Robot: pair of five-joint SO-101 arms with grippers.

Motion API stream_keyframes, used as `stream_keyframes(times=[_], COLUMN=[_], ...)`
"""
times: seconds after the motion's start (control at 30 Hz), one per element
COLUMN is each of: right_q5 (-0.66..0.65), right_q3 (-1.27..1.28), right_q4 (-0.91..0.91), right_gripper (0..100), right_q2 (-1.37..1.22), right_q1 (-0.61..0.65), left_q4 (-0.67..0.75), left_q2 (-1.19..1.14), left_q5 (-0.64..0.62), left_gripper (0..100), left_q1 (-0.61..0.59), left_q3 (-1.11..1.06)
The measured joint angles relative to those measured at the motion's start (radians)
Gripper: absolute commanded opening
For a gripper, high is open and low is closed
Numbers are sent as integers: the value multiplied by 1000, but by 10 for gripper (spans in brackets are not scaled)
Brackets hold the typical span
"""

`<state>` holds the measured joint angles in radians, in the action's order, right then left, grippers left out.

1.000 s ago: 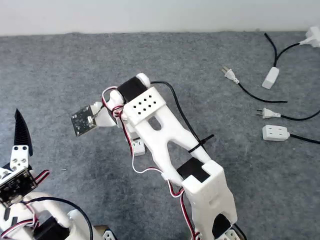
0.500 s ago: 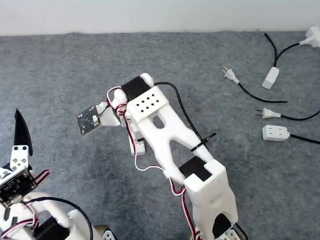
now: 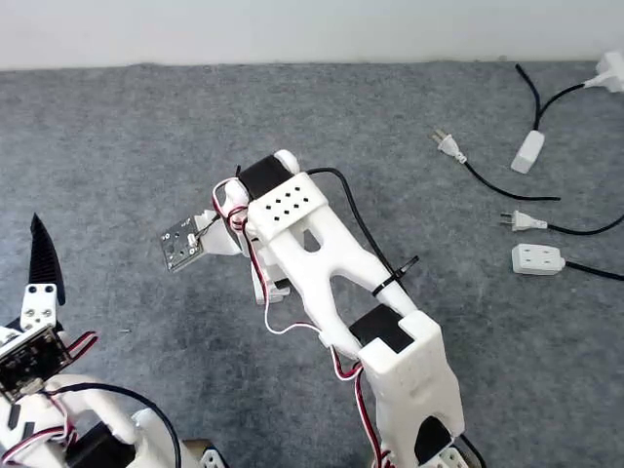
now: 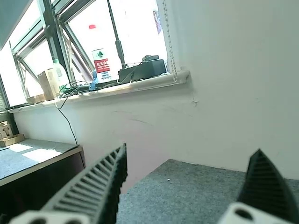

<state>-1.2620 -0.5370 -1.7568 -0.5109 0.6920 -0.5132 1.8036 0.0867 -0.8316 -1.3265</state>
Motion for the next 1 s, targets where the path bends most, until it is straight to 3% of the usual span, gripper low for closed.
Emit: stream_keyframes(times=[1.0], right_q5=[0], right_q3=[-38], right_q4=[3], right_gripper=[8], right_q2=[0], right_q1=[14], left_q4=[0], left_q2=[0], left_q5=[-12], left_gripper=[397], left_q1=[0], left_q3=[0])
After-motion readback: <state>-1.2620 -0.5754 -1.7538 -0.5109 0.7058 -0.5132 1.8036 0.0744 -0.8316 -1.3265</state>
